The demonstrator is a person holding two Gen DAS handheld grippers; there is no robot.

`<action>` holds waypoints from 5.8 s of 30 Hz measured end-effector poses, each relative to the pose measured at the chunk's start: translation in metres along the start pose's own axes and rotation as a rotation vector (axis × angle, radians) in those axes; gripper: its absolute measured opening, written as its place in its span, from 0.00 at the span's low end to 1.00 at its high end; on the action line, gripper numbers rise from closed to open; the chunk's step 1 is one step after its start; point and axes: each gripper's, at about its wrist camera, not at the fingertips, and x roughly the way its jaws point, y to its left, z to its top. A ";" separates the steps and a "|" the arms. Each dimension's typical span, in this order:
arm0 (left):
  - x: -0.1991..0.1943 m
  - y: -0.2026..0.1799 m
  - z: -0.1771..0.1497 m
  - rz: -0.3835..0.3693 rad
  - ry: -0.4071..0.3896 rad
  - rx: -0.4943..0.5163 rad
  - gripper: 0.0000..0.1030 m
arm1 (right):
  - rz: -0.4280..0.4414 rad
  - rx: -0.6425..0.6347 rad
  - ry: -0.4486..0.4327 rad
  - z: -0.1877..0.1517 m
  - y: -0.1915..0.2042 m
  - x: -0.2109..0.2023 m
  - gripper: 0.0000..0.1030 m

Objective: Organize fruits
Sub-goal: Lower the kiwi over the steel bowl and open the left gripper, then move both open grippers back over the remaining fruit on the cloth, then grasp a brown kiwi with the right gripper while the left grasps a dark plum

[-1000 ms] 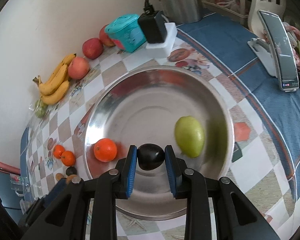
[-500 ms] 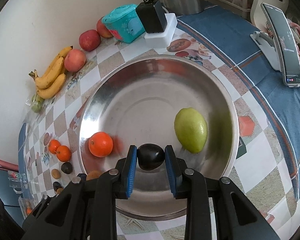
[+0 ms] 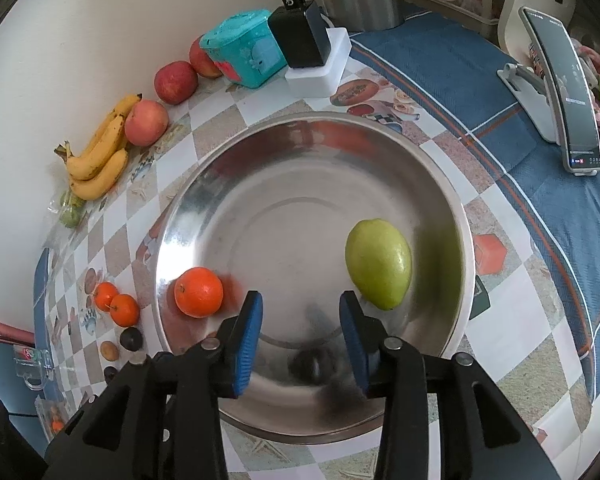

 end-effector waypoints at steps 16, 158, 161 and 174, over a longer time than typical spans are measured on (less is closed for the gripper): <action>-0.013 0.052 0.006 0.051 -0.018 -0.187 0.46 | 0.002 0.019 -0.018 0.001 -0.003 -0.003 0.40; -0.025 0.252 -0.069 0.323 0.190 -0.786 0.99 | 0.197 -0.520 0.183 -0.090 0.186 0.054 0.25; -0.025 0.246 -0.065 0.295 0.181 -0.766 0.91 | 0.197 -0.479 0.162 -0.081 0.175 0.047 0.25; -0.008 0.211 -0.049 0.154 0.204 -0.638 0.60 | 0.206 -0.407 0.130 -0.063 0.153 0.034 0.25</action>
